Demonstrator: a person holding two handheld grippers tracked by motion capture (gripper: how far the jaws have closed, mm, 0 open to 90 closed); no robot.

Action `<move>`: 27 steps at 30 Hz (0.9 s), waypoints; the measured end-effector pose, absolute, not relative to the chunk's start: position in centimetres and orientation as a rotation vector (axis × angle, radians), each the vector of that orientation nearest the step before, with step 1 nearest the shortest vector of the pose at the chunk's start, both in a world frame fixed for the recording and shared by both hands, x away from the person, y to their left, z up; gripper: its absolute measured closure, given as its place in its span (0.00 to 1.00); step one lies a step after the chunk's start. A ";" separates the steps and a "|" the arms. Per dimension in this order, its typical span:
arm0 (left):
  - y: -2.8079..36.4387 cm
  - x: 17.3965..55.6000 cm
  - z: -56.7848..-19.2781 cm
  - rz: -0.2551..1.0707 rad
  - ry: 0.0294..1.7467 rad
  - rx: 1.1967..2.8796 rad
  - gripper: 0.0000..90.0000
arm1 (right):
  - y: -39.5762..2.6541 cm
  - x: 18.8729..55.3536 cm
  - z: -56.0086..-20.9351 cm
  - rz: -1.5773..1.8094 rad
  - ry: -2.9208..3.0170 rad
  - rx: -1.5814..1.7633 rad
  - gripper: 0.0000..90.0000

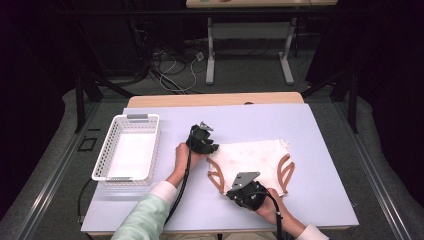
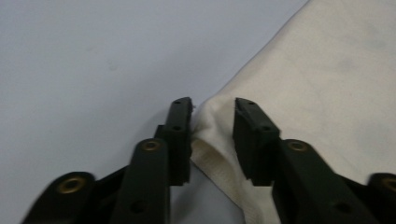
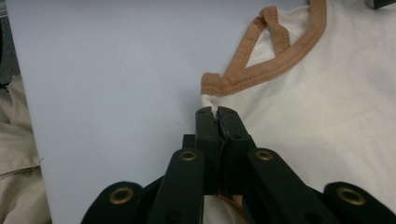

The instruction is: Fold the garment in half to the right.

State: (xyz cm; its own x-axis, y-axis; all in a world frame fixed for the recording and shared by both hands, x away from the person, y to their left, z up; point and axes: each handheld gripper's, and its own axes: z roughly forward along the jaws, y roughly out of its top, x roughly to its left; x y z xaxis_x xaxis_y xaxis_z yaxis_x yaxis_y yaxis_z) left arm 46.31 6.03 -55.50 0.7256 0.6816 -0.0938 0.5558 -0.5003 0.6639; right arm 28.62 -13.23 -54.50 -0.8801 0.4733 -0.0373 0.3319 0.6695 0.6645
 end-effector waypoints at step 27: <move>6.5 46.5 -55.5 0.153 0.940 2.213 0.97 | -13.6 28.6 -53.8 1.058 2.666 0.661 0.98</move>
